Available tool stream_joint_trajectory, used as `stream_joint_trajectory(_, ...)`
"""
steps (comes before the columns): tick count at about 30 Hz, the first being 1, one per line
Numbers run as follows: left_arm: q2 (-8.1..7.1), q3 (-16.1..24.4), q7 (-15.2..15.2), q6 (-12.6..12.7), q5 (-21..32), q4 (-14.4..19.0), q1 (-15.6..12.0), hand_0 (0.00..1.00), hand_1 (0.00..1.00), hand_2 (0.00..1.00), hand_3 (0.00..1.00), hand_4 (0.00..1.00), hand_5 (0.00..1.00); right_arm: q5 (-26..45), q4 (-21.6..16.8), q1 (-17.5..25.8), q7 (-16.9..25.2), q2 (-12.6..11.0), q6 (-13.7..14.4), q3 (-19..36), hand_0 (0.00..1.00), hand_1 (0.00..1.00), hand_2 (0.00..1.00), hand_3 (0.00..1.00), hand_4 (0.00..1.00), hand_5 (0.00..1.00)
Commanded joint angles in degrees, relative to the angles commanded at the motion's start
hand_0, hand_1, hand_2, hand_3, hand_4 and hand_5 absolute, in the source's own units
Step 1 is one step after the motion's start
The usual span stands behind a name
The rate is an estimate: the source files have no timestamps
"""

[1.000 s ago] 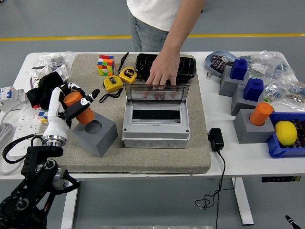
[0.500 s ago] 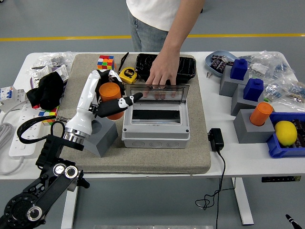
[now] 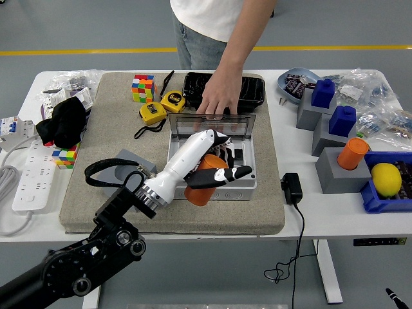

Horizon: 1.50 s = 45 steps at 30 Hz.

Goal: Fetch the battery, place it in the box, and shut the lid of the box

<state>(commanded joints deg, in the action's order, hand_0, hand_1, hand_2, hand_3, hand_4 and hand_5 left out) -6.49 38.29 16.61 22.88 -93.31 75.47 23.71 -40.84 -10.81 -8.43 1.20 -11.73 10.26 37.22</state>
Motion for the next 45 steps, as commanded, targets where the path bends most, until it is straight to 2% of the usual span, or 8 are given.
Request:
stream_joint_trajectory(20,5.22,-1.25,5.54,6.53,-5.07,-22.10,13.80,0.058,0.002,0.002,0.005,0.998,0.998,1.37,0.05,-0.73,0.28,-0.64,-0.02,-2.63,0.861,0.836,0.787,0.782,0.998,0.998)
stream_joint_trajectory(25,6.46,-1.78,8.57,11.13,-7.01,-26.29,15.89,0.067,0.002,0.005,0.012,0.998,0.998,1.63,0.07,-0.84,0.33,-0.78,-0.03,-3.16,0.861,0.836,0.787,0.782,0.998,0.998)
stream_joint_trajectory(28,6.49,-1.81,10.14,13.97,-7.47,-27.58,16.13,0.072,0.002,0.014,0.021,0.998,0.955,1.63,0.05,-0.81,0.36,-0.83,-0.05,-3.19,0.861,0.835,0.787,0.782,0.998,0.998)
stream_joint_trajectory(33,6.49,-2.64,11.93,14.10,-8.98,-28.42,16.09,0.078,0.002,0.021,0.028,0.998,0.828,1.75,0.12,-0.82,0.39,-0.84,-0.02,-3.27,0.860,0.835,0.787,0.782,0.998,0.998)
stream_joint_trajectory(38,6.49,-2.77,13.14,14.10,-10.80,-28.50,15.96,0.078,0.002,0.021,0.028,0.998,0.828,1.56,0.02,-1.05,0.37,-0.82,-0.12,-3.02,0.860,0.835,0.787,0.782,0.998,0.998)
stream_joint_trajectory(39,6.49,-2.72,13.17,14.10,-11.22,-28.38,15.87,0.083,0.006,0.038,0.038,0.998,0.636,1.52,0.00,-1.07,0.38,-0.82,-0.13,-2.96,0.860,0.835,0.787,0.782,0.998,0.998)
stream_joint_trajectory(44,6.49,-2.99,12.94,14.10,-13.23,-27.60,15.41,0.083,0.006,0.038,0.038,0.998,0.636,1.66,0.11,-1.03,0.42,-0.79,-0.11,-3.00,0.860,0.835,0.787,0.782,0.998,0.998)
stream_joint_trajectory(45,6.49,-2.95,12.96,14.10,-13.51,-27.67,15.38,0.098,0.025,0.052,0.049,0.998,0.553,1.69,0.13,-1.02,0.41,-0.78,-0.10,-3.04,0.860,0.834,0.787,0.782,0.998,0.998)
